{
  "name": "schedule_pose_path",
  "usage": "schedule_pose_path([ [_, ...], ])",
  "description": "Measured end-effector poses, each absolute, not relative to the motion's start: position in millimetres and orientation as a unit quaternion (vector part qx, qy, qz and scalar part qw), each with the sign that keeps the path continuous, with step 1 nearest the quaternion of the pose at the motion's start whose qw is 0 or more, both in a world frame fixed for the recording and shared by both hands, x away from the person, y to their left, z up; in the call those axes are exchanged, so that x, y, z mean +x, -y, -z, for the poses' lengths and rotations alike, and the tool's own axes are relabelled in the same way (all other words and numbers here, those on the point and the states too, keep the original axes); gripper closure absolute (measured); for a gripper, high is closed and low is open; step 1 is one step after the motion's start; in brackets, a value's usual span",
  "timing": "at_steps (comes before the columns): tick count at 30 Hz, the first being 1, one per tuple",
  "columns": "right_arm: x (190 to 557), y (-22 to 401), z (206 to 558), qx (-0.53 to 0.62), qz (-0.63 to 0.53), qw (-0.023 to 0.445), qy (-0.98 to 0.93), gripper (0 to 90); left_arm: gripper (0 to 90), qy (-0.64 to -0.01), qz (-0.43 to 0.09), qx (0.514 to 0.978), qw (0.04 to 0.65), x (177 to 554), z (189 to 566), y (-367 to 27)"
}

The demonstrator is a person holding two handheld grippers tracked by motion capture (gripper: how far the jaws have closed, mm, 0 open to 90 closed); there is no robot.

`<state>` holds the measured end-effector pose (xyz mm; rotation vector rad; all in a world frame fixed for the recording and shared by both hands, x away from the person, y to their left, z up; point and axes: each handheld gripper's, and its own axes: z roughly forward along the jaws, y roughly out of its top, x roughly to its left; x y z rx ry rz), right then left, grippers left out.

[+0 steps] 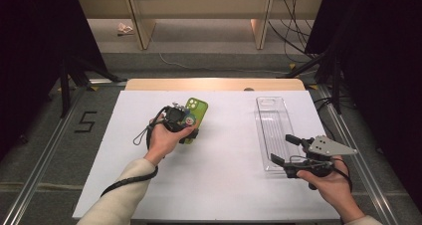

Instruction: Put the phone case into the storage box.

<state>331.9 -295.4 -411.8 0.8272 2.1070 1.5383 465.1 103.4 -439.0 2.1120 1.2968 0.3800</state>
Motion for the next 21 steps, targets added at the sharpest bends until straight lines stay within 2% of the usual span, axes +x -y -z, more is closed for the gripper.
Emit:
schedule_pose_path([
  [21,332,295,412,0.299,-0.550,0.202,-0.753,15.9,16.3,-0.453,-0.177,0.785,0.384,441,426,-110],
])
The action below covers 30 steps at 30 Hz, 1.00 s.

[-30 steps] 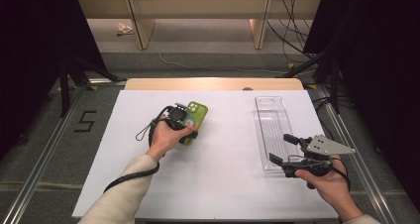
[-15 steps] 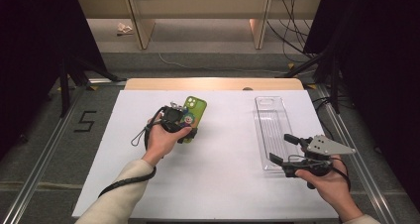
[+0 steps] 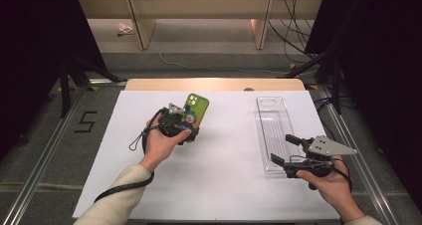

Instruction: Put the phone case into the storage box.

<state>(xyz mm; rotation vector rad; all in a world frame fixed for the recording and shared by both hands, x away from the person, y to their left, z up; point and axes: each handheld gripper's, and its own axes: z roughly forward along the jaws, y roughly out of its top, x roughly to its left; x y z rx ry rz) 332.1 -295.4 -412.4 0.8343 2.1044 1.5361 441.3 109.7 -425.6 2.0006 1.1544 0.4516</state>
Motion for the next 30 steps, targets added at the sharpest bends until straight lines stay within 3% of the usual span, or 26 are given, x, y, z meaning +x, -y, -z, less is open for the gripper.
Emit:
schedule_pose_path([
  [30,332,294,414,0.301,-0.549,0.202,-0.753,15.9,16.3,-0.409,-0.212,0.780,0.424,408,416,-122],
])
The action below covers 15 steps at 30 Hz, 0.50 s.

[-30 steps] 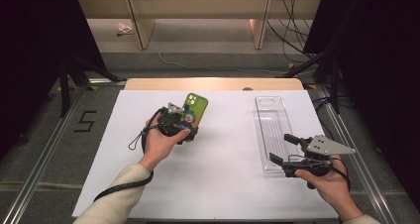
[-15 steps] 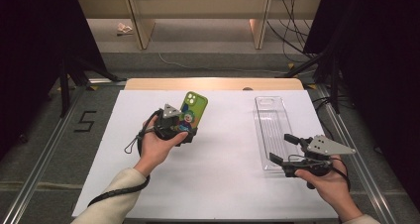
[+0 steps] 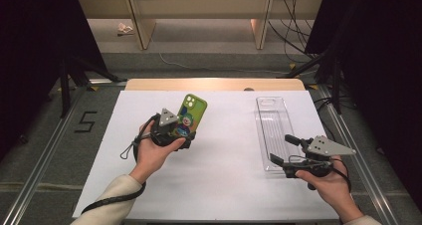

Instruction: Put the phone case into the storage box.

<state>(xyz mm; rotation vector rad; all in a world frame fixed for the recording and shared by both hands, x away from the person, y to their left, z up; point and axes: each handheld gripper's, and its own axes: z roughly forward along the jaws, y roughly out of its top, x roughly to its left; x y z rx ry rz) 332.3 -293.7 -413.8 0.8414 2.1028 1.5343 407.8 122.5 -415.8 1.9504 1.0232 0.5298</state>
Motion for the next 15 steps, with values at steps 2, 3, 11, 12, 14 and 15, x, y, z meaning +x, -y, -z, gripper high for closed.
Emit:
schedule_pose_path([
  [2,332,294,414,0.301,-0.549,0.202,-0.753,15.9,16.3,-0.407,-0.212,0.780,0.426,406,416,-122],
  [3,332,294,414,0.301,-0.549,0.202,-0.753,15.9,16.3,-0.405,-0.211,0.781,0.427,405,416,-122],
  [11,332,294,414,0.302,-0.549,0.203,-0.753,15.8,16.3,-0.392,-0.216,0.782,0.435,397,414,-122],
  [12,332,294,414,0.302,-0.549,0.203,-0.753,15.8,16.3,-0.390,-0.217,0.782,0.436,395,415,-122],
  [14,333,293,414,0.302,-0.548,0.203,-0.753,15.9,16.3,-0.388,-0.217,0.782,0.436,393,415,-122],
  [15,333,293,414,0.302,-0.549,0.203,-0.752,15.8,16.3,-0.387,-0.217,0.782,0.437,392,415,-123],
])
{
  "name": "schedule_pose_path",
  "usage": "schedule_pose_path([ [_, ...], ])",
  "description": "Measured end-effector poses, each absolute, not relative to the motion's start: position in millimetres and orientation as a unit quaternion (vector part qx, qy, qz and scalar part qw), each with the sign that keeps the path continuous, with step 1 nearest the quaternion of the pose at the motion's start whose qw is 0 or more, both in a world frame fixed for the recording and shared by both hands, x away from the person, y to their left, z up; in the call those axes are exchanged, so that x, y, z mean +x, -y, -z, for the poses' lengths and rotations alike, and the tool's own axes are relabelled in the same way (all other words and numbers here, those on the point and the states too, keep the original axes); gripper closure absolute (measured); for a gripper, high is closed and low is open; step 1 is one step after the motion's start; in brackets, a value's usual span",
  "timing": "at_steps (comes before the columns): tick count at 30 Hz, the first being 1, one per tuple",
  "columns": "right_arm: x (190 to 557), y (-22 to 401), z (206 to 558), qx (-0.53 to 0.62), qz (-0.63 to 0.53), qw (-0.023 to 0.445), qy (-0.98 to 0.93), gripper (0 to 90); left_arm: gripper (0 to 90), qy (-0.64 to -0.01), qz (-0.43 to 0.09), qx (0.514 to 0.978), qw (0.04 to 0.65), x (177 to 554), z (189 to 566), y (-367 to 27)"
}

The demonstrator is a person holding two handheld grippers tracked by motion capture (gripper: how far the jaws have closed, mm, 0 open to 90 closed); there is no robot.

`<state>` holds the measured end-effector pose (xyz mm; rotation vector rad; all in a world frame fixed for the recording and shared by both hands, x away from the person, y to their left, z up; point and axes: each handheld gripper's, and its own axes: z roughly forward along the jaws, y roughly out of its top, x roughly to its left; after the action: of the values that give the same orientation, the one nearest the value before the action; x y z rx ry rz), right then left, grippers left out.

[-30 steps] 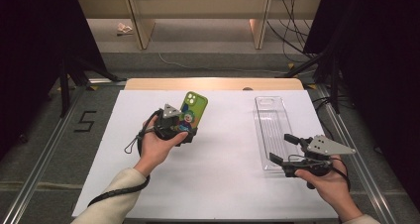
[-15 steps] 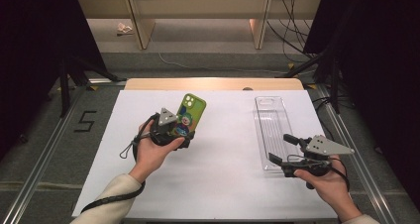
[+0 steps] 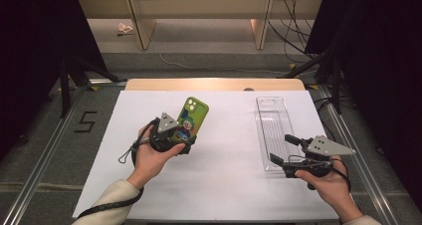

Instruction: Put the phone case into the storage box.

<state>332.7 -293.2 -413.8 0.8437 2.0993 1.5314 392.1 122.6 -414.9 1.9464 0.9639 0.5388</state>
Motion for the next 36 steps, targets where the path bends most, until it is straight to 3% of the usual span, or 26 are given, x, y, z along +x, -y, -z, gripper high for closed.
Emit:
schedule_pose_path([
  [36,336,272,407,0.302,-0.559,0.198,-0.746,14.4,16.3,-0.358,-0.223,0.788,0.449,359,413,-134],
])
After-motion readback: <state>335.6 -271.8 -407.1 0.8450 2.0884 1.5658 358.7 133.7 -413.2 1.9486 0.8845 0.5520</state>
